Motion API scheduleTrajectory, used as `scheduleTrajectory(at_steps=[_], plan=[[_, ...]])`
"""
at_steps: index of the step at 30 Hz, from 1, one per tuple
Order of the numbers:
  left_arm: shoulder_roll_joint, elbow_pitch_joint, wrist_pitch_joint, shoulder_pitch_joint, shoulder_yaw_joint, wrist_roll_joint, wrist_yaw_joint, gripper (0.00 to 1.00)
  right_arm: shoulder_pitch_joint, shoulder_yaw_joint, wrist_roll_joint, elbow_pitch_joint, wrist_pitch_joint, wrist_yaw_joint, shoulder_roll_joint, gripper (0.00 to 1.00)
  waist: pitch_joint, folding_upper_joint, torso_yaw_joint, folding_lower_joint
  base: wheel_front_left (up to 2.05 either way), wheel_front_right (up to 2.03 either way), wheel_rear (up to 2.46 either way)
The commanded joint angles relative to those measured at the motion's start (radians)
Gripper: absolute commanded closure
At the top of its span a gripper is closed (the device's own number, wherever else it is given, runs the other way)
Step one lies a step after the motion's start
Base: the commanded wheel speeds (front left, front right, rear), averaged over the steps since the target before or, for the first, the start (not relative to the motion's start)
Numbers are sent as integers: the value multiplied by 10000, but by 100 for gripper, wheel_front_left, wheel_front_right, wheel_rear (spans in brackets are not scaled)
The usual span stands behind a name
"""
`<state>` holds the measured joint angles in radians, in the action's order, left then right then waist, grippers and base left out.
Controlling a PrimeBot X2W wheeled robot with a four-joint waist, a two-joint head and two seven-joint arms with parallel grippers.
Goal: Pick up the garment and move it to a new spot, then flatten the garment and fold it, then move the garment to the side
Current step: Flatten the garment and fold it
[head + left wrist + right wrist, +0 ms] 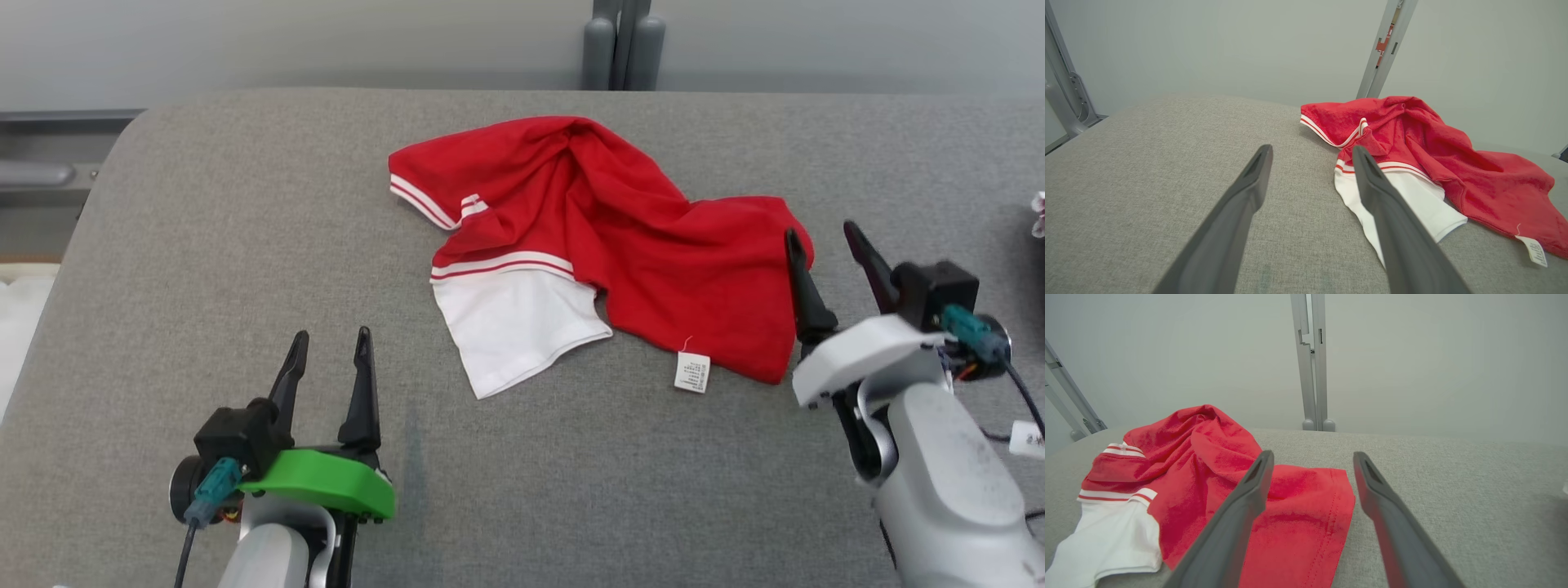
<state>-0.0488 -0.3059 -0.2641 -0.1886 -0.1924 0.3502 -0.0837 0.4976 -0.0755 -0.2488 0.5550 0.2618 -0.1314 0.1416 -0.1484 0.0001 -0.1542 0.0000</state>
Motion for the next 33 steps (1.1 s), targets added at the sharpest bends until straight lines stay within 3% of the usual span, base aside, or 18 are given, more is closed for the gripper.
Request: scheduleTrajectory(at_steps=[1, 9, 16, 33], plan=[[-35, -86, 1, 217, 86, -113, -46, 0, -585, 369, 308, -392, 41, 16, -204, 0, 613, -1, 443, 0, 0, 0, 0], [-33, -230, 1, 1087, 365, -33, -74, 0, -3023, 1542, 1510, -2387, 41, 16, -875, 0, 1208, -1, 526, 0, 0, 0, 0], [-33, -257, 1, 1462, 209, 39, -65, 0, -4211, 1593, 403, -3049, 42, 16, -895, 0, 1474, -1, 574, 0, 0, 0, 0], [-33, -365, 1, 1507, 400, 24, -103, 0, -4545, 1468, 13, -3160, 42, 16, -893, 0, 1506, -1, 772, 0, 0, 0, 0]])
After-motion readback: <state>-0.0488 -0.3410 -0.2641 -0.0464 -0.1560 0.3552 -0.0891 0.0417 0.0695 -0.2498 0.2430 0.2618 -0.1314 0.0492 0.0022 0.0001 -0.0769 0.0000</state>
